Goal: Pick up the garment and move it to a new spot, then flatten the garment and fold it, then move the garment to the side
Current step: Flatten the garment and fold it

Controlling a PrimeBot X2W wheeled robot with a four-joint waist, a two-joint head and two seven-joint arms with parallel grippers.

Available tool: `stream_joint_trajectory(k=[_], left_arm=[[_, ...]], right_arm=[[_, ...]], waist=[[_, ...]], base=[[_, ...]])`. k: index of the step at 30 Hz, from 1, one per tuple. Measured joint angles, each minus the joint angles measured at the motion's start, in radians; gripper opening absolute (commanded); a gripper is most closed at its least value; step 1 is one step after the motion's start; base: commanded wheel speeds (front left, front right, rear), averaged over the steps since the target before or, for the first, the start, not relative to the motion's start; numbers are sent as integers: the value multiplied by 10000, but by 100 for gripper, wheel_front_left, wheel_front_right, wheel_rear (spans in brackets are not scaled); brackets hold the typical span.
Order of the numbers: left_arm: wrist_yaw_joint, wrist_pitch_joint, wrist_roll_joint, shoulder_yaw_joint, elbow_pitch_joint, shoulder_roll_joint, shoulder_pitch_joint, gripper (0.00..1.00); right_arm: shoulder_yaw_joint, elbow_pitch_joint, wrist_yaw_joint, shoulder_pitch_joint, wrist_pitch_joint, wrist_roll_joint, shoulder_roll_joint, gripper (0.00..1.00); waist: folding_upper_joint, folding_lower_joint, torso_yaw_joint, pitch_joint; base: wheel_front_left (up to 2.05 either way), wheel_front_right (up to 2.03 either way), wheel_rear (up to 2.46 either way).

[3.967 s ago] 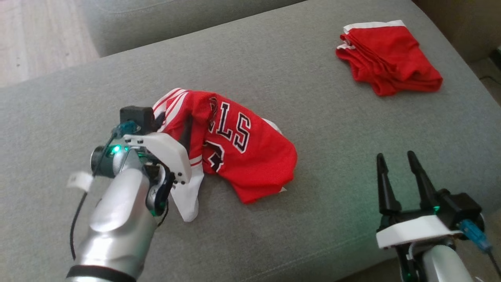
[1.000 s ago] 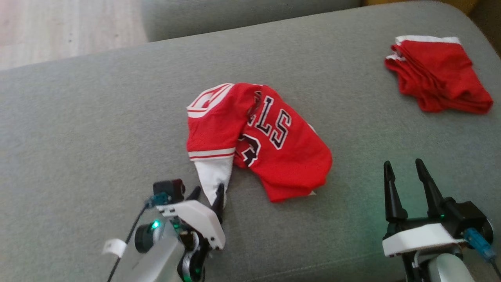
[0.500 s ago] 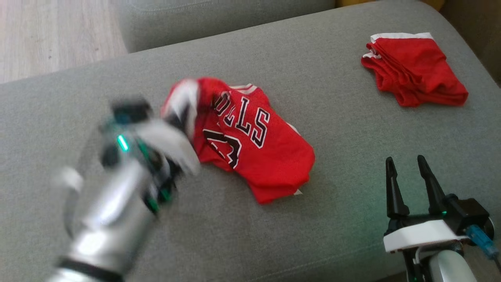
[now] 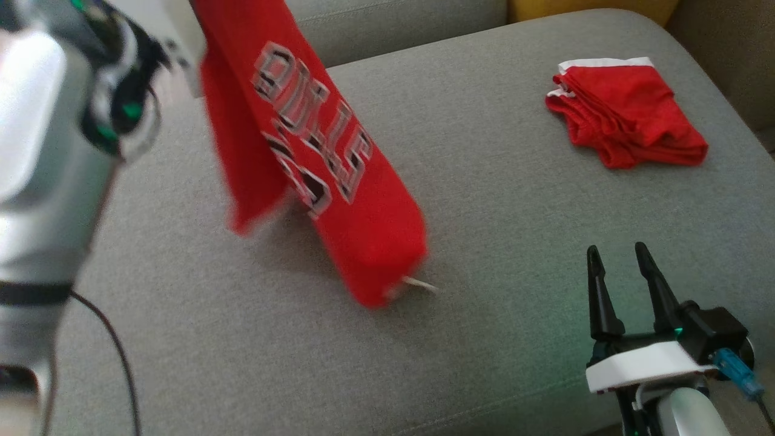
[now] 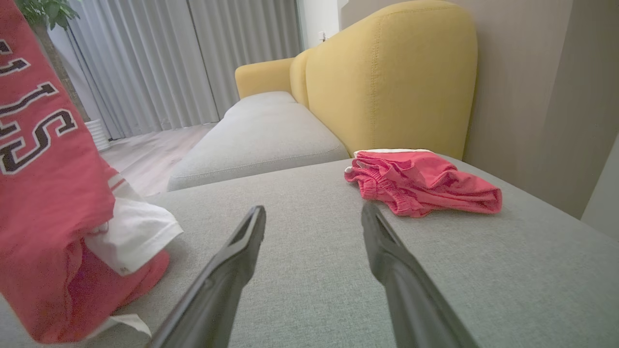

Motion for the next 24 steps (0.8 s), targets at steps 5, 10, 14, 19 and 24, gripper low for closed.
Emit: stream_joint_trajectory(k=[5,10,14,19,24], left_arm=[[25,161,445,50,355,303,-1327,0],[-6,128,955,-69,717,351,-2471,0],[-428,151,991,-738,989,-387,-2646,0],[-957,247,702,-2211,1294,-2243,-1010,0],[-1043,159,174,-3578,1498,-3262,1326,0]], right_arm=[[-2,4,0,2,0,44,-2,100],[-25,6,0,27,0,42,-2,100],[-42,12,0,28,0,42,-2,100],[115,31,0,17,0,174,-2,100],[219,59,0,-17,0,217,-2,100]], waist=[[0,0,-132,-60],[0,0,-162,-182],[0,0,-30,-190],[0,0,56,-103],[0,0,-21,67]], base=[[0,0,0],[0,0,0],[0,0,0],[0,0,0],[0,0,0]])
